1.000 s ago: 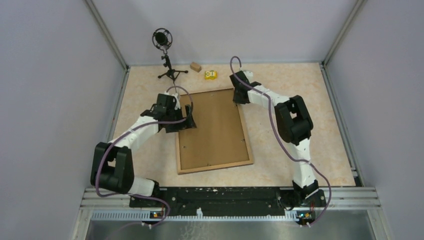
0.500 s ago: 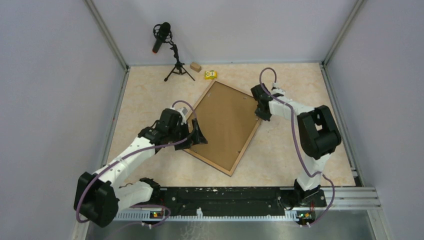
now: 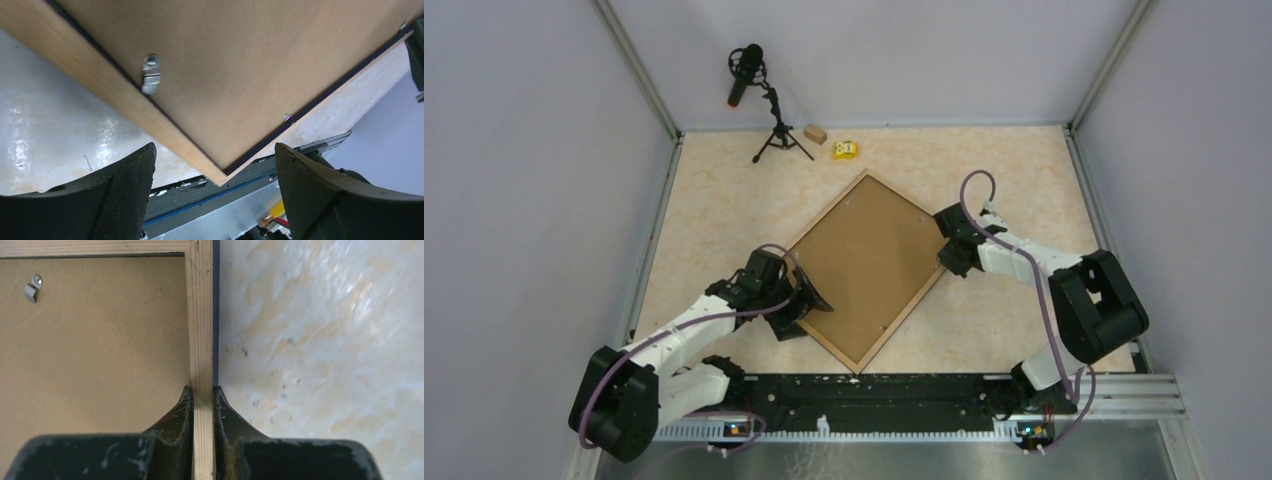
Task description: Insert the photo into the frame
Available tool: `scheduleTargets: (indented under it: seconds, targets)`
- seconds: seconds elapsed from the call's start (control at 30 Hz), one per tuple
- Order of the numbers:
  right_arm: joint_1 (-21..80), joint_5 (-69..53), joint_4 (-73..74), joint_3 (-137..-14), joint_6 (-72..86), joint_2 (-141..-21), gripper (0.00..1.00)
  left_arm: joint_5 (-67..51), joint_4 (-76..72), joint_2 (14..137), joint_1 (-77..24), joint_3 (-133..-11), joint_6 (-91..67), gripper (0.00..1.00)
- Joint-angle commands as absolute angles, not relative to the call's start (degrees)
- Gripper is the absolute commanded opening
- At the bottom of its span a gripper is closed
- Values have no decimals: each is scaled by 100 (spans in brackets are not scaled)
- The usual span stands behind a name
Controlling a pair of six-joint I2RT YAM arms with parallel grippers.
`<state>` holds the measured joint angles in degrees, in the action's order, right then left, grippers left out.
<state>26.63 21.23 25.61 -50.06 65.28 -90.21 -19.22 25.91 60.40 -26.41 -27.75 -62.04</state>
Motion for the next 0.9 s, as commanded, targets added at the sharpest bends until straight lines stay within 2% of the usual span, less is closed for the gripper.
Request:
scheduleTargets:
  seconds: [0.0, 0.2, 0.4, 0.53, 0.67, 0.87]
  targets:
    - [3155, 1378, 2369, -4518, 7101, -8640, 11, -1769, 2359, 6053, -2658, -2678, -6628, 89]
    - [3158, 1238, 1904, -4152, 6326, -8151, 34, -1069, 2566, 6109, -2654, -2641, -6531, 74]
    - [3147, 1480, 1787, -4235, 4142, -7517, 72, -406, 2859, 6737, -2646, -2938, -6142, 64]
    - [2986, 1604, 1950, -4803, 3144, -7676, 95, -55, 2852, 7171, -2639, -3116, -5721, 56]
    - [2408, 799, 1563, -5510, 2684, -8290, 97, 276, 2879, 7488, -2563, -3281, -5390, 41]
    - [1994, 248, 1586, -7134, 2467, -9804, 98, 730, 3204, 7848, -2494, -3669, -4885, 34]
